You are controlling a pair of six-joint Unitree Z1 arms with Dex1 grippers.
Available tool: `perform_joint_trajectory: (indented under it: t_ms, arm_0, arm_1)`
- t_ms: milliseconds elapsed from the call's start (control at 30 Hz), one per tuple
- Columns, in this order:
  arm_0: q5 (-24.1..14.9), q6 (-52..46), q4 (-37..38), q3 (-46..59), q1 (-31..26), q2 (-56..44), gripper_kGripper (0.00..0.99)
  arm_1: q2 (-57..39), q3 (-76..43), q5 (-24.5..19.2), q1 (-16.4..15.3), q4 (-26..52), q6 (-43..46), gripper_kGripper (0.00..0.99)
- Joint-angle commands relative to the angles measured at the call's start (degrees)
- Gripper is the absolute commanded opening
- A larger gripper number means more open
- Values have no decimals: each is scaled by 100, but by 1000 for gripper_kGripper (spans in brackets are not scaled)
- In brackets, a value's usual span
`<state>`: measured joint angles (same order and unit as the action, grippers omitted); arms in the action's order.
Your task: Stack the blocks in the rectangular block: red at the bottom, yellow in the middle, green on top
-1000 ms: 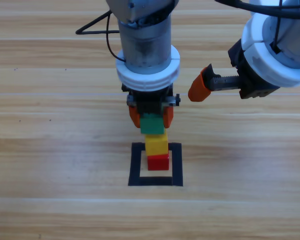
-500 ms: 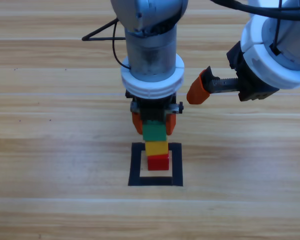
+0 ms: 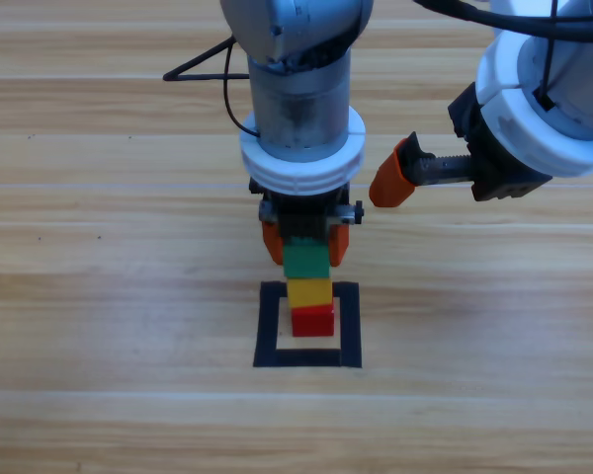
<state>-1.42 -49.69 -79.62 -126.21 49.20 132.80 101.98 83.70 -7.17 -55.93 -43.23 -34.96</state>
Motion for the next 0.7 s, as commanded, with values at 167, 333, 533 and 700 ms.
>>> perform_joint_trajectory:
  t_ms: [167,333,533,700]
  arm_0:
    - [-69,-67,-63,-79,134,334,0]
    - [-104,-58,-63,-96,134,370,0]
    - [-104,-58,-63,-114,134,396,0]
    - [-104,-58,-63,-131,134,414,0]
  arm_1:
    - [199,-196,23,188,236,42,990]
    - [199,-196,23,188,253,42,990]
    - [199,-205,32,188,253,42,990]
    - [191,-214,32,188,253,42,990]
